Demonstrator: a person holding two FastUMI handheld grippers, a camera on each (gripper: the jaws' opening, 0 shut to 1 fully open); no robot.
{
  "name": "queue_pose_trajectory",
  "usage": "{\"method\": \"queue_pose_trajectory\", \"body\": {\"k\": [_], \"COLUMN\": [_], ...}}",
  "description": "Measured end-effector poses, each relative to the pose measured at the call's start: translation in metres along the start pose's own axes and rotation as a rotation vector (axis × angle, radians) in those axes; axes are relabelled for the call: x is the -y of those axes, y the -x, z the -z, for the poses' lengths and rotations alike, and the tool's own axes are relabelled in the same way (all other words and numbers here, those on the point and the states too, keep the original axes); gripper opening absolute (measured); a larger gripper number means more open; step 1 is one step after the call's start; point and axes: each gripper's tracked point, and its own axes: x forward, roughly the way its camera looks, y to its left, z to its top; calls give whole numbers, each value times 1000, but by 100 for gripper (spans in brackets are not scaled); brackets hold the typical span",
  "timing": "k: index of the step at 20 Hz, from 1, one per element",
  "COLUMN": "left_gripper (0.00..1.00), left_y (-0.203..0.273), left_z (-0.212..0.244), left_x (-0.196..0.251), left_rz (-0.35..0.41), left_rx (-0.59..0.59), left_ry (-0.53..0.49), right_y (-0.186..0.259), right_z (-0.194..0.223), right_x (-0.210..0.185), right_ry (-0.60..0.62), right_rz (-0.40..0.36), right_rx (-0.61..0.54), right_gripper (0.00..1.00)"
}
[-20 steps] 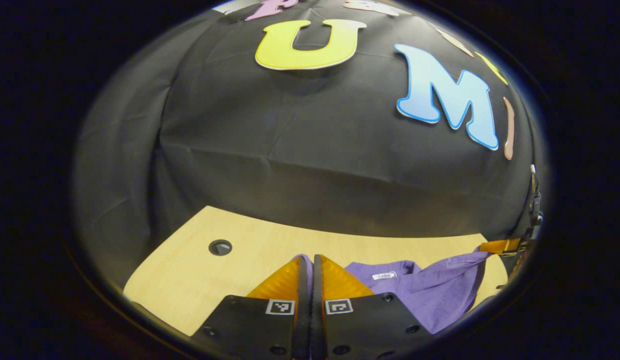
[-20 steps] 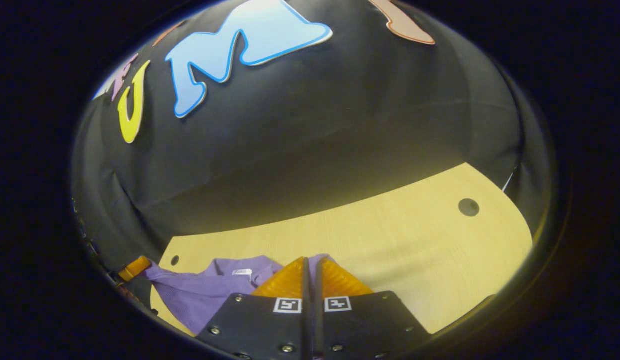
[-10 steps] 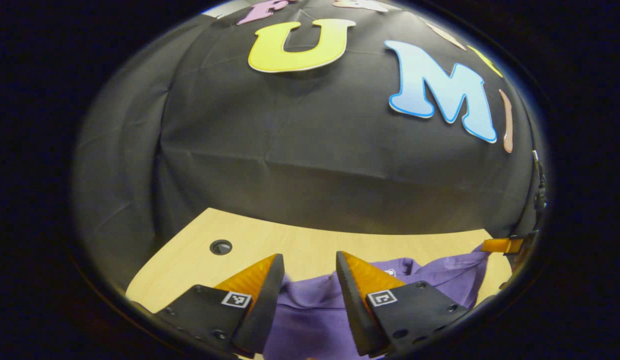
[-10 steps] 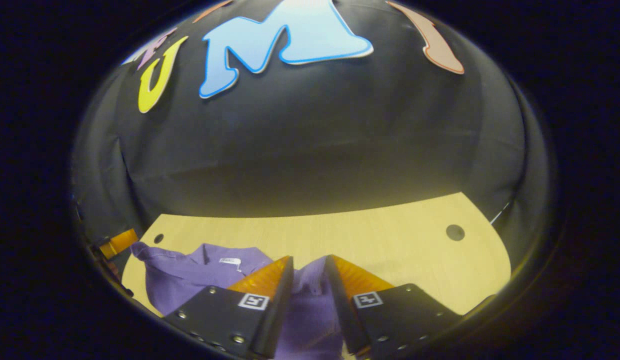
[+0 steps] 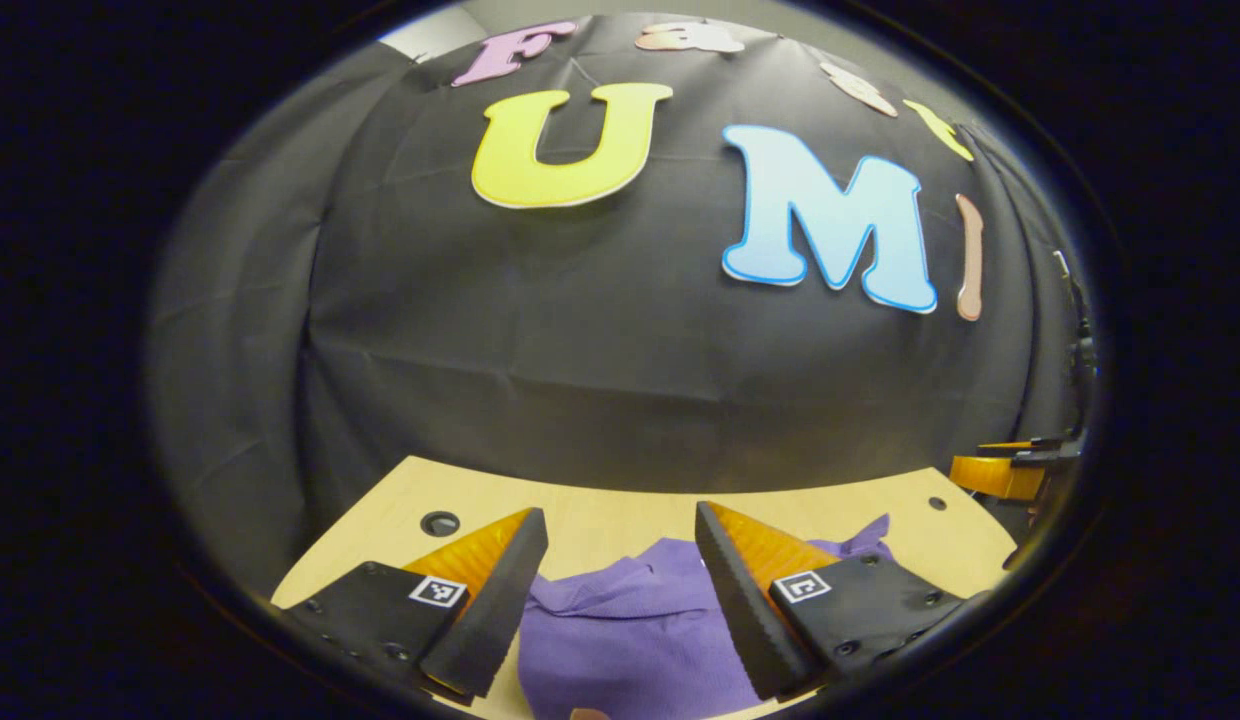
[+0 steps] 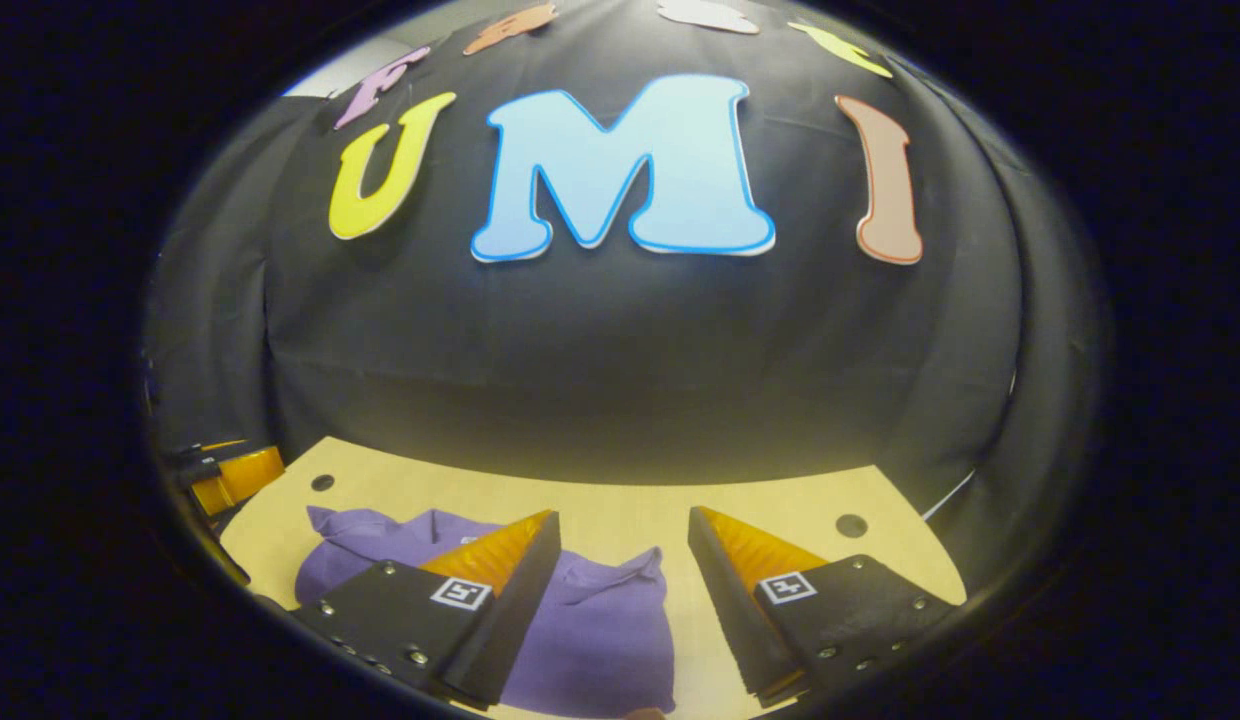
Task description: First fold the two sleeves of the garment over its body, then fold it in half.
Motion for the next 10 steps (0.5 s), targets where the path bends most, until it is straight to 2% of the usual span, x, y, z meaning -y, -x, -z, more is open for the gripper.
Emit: {"method": "queue_pose_trajectory", "body": {"k": [3,5,10], "left_gripper": [95,95,96], "left_y": [32,55,107], "left_z": [-20,-31,-47], "left_x": [0,4,9], "left_rz": [3,15,56], "left_rx": [46,73,136], "left_ry": [-17,-6,-23], "right_y": [40,66,128], "right_z": [-22,-28,-37], "right_x": [-10,-23,-46], "right_ry": [45,67,35], "right_rz": [33,36,40], "right_rx": [88,106,150], "right_gripper": [82,82,82]}}
